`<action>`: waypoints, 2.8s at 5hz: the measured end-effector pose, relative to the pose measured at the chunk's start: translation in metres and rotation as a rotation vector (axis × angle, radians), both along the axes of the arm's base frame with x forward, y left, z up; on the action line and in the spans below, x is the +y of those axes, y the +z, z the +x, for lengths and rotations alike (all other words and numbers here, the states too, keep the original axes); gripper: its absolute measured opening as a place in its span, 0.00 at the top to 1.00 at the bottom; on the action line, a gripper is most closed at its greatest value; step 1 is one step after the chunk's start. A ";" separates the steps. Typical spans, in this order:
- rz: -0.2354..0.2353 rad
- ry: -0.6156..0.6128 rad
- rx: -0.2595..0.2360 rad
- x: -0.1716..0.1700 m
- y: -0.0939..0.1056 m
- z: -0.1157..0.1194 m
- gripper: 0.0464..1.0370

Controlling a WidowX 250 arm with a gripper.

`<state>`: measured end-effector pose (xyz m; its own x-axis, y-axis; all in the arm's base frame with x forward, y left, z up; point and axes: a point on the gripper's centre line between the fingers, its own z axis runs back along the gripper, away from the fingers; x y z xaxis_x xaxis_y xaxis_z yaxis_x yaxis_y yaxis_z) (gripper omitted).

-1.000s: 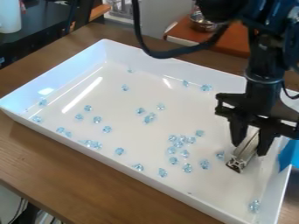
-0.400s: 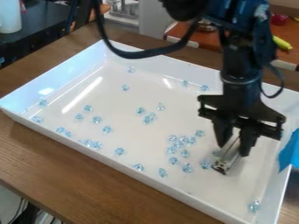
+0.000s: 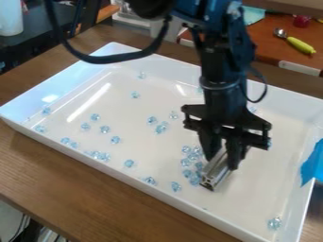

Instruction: Sweep into pile

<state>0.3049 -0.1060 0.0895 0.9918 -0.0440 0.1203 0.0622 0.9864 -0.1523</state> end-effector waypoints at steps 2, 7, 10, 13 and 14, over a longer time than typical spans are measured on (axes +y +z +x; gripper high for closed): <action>0.001 0.039 -0.020 0.029 -0.003 0.002 0.68; 0.050 0.137 -0.018 0.165 -0.004 -0.024 0.68; 0.118 0.084 -0.129 0.205 0.027 -0.056 0.68; -0.049 0.150 -0.114 0.070 0.049 -0.017 0.69; -0.040 0.149 -0.118 0.028 0.043 -0.016 0.69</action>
